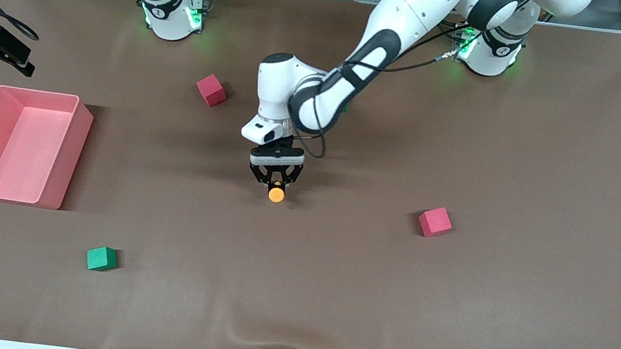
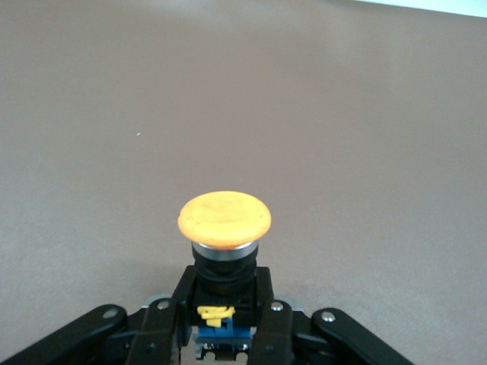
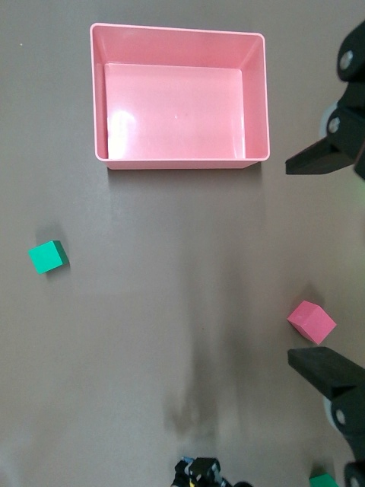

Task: Place and upright button with both arms
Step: 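Lower the button upright onto the table with the left gripper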

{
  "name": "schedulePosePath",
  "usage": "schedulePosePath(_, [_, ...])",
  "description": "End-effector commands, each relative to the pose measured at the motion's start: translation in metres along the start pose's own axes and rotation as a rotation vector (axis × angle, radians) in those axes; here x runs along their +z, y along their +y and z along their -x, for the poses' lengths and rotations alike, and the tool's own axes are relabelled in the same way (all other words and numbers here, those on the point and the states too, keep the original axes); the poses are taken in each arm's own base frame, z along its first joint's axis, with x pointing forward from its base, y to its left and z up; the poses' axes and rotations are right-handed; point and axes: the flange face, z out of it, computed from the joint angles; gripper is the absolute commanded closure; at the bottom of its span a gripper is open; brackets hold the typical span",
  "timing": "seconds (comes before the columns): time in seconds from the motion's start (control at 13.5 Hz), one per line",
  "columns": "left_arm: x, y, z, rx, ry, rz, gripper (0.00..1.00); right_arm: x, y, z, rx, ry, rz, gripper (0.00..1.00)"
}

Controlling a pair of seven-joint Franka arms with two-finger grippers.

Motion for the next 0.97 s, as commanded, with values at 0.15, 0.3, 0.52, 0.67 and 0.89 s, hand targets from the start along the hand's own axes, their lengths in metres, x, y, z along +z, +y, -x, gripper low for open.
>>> schedulePosePath(0.15, [0.035, -0.008, 0.049, 0.12, 0.224, 0.051, 1.0, -0.004, 0.002, -0.002, -0.007, -0.002, 0.007, 0.0])
schedulePosePath(0.3, [0.043, -0.013, 0.055, 0.167, 0.298, 0.045, 1.0, -0.004, 0.005, -0.002, -0.002, -0.002, 0.007, 0.0])
schedulePosePath(0.52, [0.043, -0.011, 0.065, 0.18, 0.303, 0.04, 1.0, -0.004, 0.003, -0.002, -0.005, -0.002, 0.007, 0.0])
schedulePosePath(0.67, [0.046, -0.013, 0.069, 0.183, 0.297, 0.036, 0.93, -0.004, 0.004, -0.002, -0.004, -0.002, 0.007, 0.0])
schedulePosePath(0.89, [0.049, -0.017, 0.074, 0.166, 0.289, 0.033, 0.92, -0.004, 0.003, -0.002, -0.004, 0.0, 0.005, 0.0])
